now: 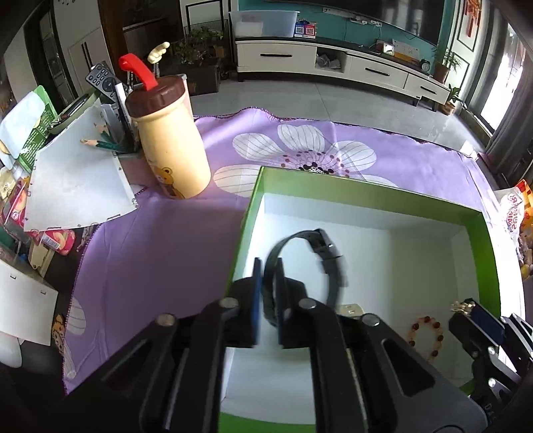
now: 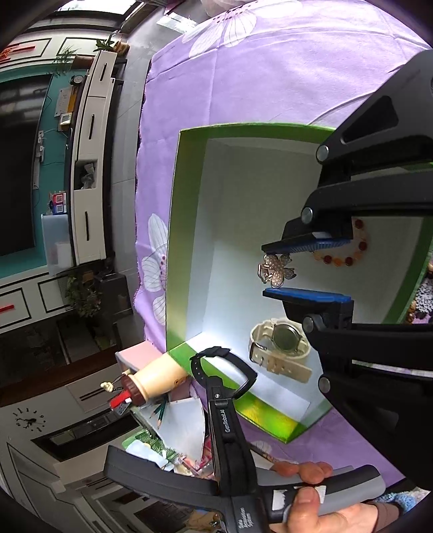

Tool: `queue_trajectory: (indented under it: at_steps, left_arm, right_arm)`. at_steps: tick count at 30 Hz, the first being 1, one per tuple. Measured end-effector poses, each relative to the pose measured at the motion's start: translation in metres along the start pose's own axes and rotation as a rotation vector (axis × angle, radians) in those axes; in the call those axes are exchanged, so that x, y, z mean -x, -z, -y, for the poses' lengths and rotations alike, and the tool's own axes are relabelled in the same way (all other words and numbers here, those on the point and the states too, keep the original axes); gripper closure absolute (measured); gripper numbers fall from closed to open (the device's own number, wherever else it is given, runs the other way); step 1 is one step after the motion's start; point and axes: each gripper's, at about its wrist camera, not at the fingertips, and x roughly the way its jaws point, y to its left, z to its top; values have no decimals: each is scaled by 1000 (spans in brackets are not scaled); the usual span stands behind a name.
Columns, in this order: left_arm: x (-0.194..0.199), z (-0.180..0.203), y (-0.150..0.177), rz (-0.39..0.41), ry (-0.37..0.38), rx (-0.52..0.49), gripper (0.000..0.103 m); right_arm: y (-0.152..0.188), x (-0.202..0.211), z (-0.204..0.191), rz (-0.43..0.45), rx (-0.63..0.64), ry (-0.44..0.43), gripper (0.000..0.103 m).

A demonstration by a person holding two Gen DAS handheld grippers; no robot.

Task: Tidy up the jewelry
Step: 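Carry the black watch and gold brooch into the green box and release both, then grasp the silver bangle with the right tool while the left tool grasps the pink bead bracelet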

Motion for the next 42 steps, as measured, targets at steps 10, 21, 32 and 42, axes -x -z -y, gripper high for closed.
queue_trajectory:
  at_steps: [10, 21, 32, 42]
  left_arm:
    - [37, 1, 13, 111, 42, -11, 46]
    - [106, -2, 83, 165, 107, -38, 41]
    - [95, 7, 168, -58, 244, -17, 41]
    - [77, 48, 199, -137, 261, -124, 42]
  right_arm:
    - [9, 23, 9, 51, -31, -2, 68]
    - [49, 84, 0, 85, 15, -46, 68]
    - [120, 112, 3, -9, -9, -25, 68]
    - [158, 103, 27, -90, -52, 72, 68]
